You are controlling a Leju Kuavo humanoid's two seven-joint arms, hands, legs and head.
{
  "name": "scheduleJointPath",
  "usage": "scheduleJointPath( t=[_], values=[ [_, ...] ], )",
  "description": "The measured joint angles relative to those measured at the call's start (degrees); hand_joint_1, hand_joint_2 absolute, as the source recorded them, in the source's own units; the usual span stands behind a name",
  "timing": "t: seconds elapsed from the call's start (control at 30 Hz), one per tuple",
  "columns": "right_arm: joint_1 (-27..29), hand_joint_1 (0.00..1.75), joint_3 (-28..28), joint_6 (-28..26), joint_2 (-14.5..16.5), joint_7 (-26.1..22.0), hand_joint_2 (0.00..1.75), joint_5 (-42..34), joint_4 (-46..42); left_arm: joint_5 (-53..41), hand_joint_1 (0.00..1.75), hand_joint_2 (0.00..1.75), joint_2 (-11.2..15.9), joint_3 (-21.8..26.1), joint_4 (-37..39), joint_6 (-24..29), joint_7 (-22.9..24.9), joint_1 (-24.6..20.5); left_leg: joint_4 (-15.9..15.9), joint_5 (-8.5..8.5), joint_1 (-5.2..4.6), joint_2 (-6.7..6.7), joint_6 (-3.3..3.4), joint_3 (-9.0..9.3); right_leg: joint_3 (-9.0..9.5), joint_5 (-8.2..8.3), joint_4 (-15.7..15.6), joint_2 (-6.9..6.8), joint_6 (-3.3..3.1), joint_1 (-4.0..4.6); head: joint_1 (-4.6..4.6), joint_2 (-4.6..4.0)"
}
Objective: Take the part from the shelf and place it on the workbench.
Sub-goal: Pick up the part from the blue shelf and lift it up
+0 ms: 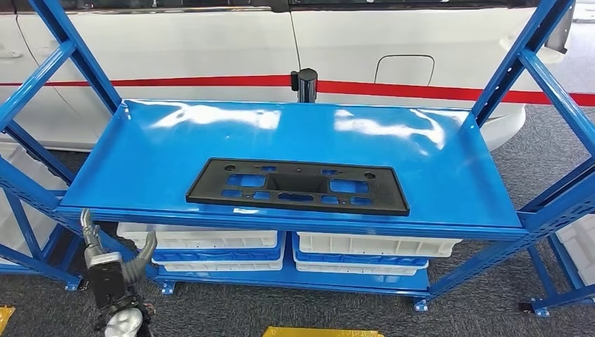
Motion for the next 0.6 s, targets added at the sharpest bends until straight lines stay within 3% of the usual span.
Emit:
scheduleJointPath(
  t=[0.2, 0.43, 0.6],
  values=[
    [-0.1, 0.0, 0.0, 0.6, 0.0, 0.5, 1.75, 0.1, 0.0, -16.5, 0.0, 1.75, 4.4, -9.6, 0.0, 1.1, 5.3, -1.0, 0.0, 0.01, 0.0, 0.0, 0.0, 0.0, -0.01, 0.0, 0.0, 0.0, 0.0, 0.01, 0.01, 0.0],
    [-0.1, 0.0, 0.0, 0.6, 0.0, 0.7, 1.75, 0.1, 0.0, -18.5, 0.0, 1.75, 6.8, -14.3, 0.0, 1.3, 6.8, -1.3, 0.0, 0.0, -0.01, 0.01, 0.01, -0.02, -0.02, 0.0, 0.0, 0.01, 0.01, 0.0, 0.01, 0.0],
    [-0.1, 0.0, 0.0, 0.6, 0.1, 1.3, 1.75, 0.1, 0.0, -26.5, 0.0, 1.75, 9.0, -18.1, 0.4, -0.8, 13.8, -1.9, 0.0, 0.0, -0.01, 0.01, 0.01, -0.02, -0.02, 0.0, 0.0, 0.01, 0.01, 0.0, 0.01, 0.0]
  ],
)
